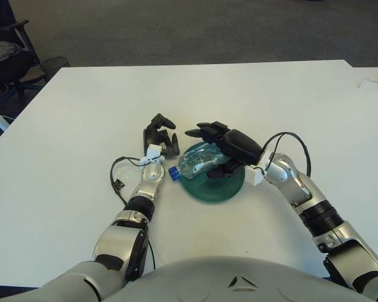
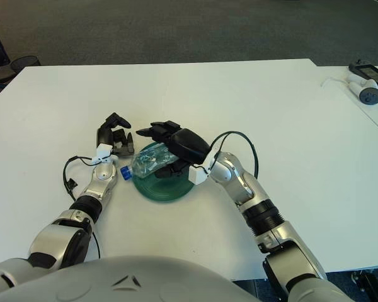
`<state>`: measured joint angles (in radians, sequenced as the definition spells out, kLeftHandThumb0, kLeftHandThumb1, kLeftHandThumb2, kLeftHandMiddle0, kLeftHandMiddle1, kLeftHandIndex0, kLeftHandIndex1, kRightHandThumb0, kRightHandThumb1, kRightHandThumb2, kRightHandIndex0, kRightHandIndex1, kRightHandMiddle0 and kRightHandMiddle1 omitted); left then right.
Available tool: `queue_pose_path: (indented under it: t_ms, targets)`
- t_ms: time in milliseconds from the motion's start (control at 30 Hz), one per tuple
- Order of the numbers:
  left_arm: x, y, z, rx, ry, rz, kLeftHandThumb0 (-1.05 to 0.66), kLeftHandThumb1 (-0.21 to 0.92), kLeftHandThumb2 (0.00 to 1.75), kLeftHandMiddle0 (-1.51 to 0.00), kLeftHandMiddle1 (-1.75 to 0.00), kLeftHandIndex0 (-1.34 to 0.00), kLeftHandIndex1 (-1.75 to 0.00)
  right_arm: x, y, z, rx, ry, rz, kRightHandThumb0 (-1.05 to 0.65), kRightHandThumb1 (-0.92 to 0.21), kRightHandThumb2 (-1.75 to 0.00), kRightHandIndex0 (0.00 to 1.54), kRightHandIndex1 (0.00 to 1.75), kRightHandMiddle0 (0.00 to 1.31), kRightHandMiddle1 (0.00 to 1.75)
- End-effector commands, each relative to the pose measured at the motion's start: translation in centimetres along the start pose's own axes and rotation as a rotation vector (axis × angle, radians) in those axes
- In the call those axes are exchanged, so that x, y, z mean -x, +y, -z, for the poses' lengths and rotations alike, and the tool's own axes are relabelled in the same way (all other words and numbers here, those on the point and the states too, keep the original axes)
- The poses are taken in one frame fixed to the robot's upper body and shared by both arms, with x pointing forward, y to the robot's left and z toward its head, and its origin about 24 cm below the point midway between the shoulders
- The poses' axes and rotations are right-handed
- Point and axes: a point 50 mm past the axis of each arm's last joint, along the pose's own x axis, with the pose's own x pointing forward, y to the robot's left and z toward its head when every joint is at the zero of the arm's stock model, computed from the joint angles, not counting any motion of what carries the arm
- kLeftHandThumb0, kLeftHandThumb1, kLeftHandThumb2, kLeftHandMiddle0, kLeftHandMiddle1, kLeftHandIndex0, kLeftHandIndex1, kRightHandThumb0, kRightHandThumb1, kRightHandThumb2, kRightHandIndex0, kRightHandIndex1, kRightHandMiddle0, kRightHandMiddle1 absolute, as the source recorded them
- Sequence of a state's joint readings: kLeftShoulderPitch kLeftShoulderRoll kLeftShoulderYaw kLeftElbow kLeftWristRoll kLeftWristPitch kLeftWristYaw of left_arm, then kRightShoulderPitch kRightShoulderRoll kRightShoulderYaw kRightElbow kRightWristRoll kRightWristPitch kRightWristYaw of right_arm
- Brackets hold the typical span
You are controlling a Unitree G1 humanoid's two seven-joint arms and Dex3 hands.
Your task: Put the bottle into the plate.
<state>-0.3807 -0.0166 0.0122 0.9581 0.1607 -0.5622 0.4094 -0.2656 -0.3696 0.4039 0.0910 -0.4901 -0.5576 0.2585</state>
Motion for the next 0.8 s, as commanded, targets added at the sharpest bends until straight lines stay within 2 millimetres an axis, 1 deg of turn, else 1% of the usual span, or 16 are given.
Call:
queue_pose_path:
  t_ms: [0, 267, 533, 667, 733, 767]
  targets:
    - [1.9, 1.3, 3.2, -0.057, 0.134, -0.006, -0.01, -0.15, 1.75, -1.00, -1.50, -0.79, -1.75, -0.1, -0.2, 0.2, 0.025, 0.009, -0.023, -1.05, -0.92, -0.81, 0.00, 0.11, 0.00, 0.23]
    - [1.9, 1.4, 3.3, -0.083, 0.141, 0.004, 0.00, -0.15, 1.75, -1.00, -1.49, -0.79, -1.75, 0.0, -0.2, 0.3, 0.023, 0.022, -0.032, -1.05, -0.92, -0.84, 0.01, 0.10, 0.00, 0.22]
    - [2.0, 1.2, 3.1, -0.064, 0.133, -0.005, 0.00, -0.15, 1.75, -1.00, -1.50, -0.78, -1.75, 0.3, -0.6, 0.6, 0.018, 0.030, -0.027, -1.05, -0.92, -0.85, 0.01, 0.10, 0.00, 0.23]
    - [2.0, 1.1, 2.9, -0.065, 0.119, -0.011, 0.00, -0.15, 1.75, -1.00, -1.50, -0.78, -1.75, 0.8, -1.8, 0.8, 0.011, 0.039, 0.001, -1.05, -0.92, -0.84, 0.01, 0.09, 0.00, 0.25]
    - [2.1, 0.9, 2.6, -0.062, 0.101, -0.013, 0.00, -0.13, 1.75, -0.98, -1.54, -0.76, -1.75, 1.2, -3.0, 1.1, -0.004, 0.048, 0.059, -1.05, -0.92, -0.82, 0.02, 0.09, 0.00, 0.30]
    - [2.1, 0.9, 2.4, -0.056, 0.095, -0.010, 0.00, -0.13, 1.75, -0.97, -1.56, -0.75, -1.75, 1.4, -3.9, 1.4, -0.034, 0.051, 0.127, -1.05, -0.92, -0.80, 0.02, 0.09, 0.00, 0.34]
